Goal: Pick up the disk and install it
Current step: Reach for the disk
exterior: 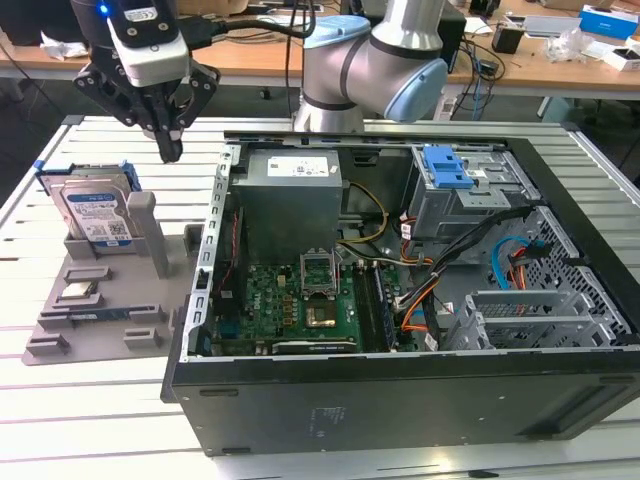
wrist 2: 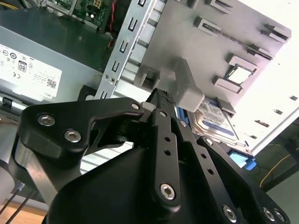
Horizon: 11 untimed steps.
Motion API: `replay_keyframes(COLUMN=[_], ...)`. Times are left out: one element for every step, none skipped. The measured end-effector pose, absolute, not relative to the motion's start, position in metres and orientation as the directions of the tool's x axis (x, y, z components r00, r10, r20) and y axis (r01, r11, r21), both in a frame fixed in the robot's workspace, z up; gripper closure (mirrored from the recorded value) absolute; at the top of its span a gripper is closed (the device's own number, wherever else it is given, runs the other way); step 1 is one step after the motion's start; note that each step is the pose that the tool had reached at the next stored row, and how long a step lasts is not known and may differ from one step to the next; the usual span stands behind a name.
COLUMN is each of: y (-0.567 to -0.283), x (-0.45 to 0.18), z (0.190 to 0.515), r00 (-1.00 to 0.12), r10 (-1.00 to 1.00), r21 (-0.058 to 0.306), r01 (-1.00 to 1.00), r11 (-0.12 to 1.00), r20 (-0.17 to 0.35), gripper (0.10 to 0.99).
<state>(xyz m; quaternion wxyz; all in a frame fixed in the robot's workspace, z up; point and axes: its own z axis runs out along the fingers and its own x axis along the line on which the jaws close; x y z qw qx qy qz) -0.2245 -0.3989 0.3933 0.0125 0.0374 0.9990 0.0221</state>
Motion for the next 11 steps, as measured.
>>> replay_keyframes(y=[-0.399, -0.399, -0.399, -0.399, -0.399, -0.399, -0.399, -0.399, -0.399, -0.399, -0.399], x=[-0.226, -0.229, -0.231, -0.232, -0.235, -0.238, -0.242, -0.243, -0.246, -0.248, -0.249], z=[0.393, 0.393, 0.393, 0.393, 0.393, 0.393, 0.393, 0.393, 0.393, 0.393, 0.393], r00=[-0.997, -0.997, -0.997, -0.997, -0.997, -0.997, -0.997, -0.997, -0.997, -0.997, -0.997], r10=[0.075, 0.075, 0.075, 0.075, 0.075, 0.075, 0.075, 0.075, 0.075, 0.075, 0.075], r21=[0.045, 0.045, 0.045, 0.045, 0.045, 0.045, 0.045, 0.045, 0.045, 0.045, 0.045], r01=[0.074, 0.074, 0.074, 0.074, 0.074, 0.074, 0.074, 0.074, 0.074, 0.074, 0.074], r11=[0.996, 0.996, 0.996, 0.996, 0.996, 0.996, 0.996, 0.996, 0.996, 0.996, 0.996], r20=[-0.023, -0.023, -0.023, -0.023, -0.023, -0.023, -0.023, -0.023, -0.023, -0.023, -0.023], gripper=[0.984, 0.984, 0.984, 0.984, 0.984, 0.984, 0.984, 0.984, 0.984, 0.984, 0.984])
